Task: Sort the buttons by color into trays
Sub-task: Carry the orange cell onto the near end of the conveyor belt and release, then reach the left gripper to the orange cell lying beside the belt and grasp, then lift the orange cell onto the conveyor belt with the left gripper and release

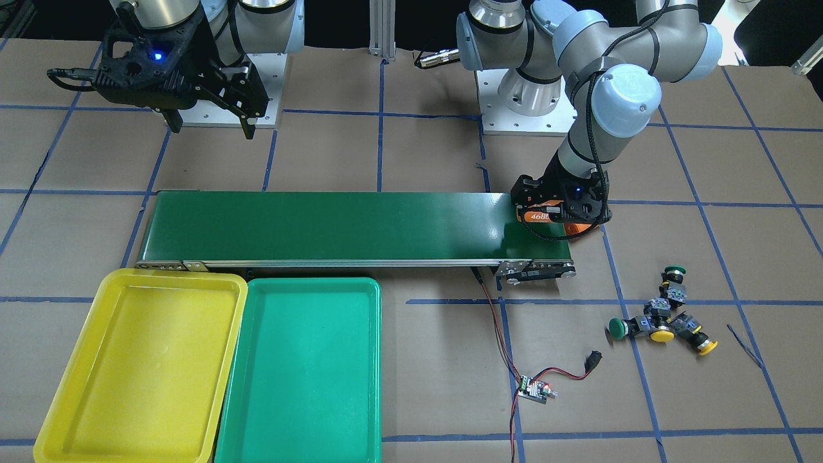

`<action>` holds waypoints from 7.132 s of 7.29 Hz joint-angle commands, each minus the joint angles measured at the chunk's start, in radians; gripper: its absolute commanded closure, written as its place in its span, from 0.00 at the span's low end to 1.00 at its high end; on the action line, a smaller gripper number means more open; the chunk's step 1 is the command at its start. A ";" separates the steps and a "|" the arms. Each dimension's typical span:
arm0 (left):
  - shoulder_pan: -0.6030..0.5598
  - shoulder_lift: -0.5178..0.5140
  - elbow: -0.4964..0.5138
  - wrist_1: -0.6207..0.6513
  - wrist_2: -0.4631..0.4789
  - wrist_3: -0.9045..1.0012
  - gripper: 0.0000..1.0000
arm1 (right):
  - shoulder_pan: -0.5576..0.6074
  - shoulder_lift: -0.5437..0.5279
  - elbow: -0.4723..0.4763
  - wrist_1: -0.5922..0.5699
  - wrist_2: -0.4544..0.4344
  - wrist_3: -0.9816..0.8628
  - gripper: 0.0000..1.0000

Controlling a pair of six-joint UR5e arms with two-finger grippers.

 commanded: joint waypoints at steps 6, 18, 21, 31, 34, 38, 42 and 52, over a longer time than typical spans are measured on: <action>-0.003 -0.038 0.001 0.033 -0.012 0.015 0.00 | -0.001 -0.001 0.000 -0.001 0.001 0.002 0.00; 0.354 -0.069 -0.090 0.105 0.001 -0.019 0.00 | -0.001 0.001 0.002 0.004 0.001 0.002 0.00; 0.354 -0.106 -0.091 0.105 -0.006 -0.020 0.00 | -0.001 0.000 0.002 0.004 0.001 0.002 0.00; 0.356 -0.152 -0.091 0.098 -0.009 -0.128 0.00 | 0.001 -0.001 0.002 0.004 0.001 0.002 0.00; 0.356 -0.161 -0.091 0.104 -0.009 -0.128 0.00 | -0.001 -0.001 0.002 0.004 0.001 0.002 0.00; 0.356 -0.164 -0.091 0.099 -0.006 -0.123 0.00 | 0.001 -0.001 0.002 0.004 0.001 0.002 0.00; 0.356 -0.179 -0.091 0.093 -0.003 -0.128 0.00 | 0.001 -0.001 0.002 0.004 0.001 0.002 0.00; 0.203 -0.058 0.105 0.039 0.017 0.029 1.00 | 0.001 -0.001 0.002 0.004 0.001 0.002 0.00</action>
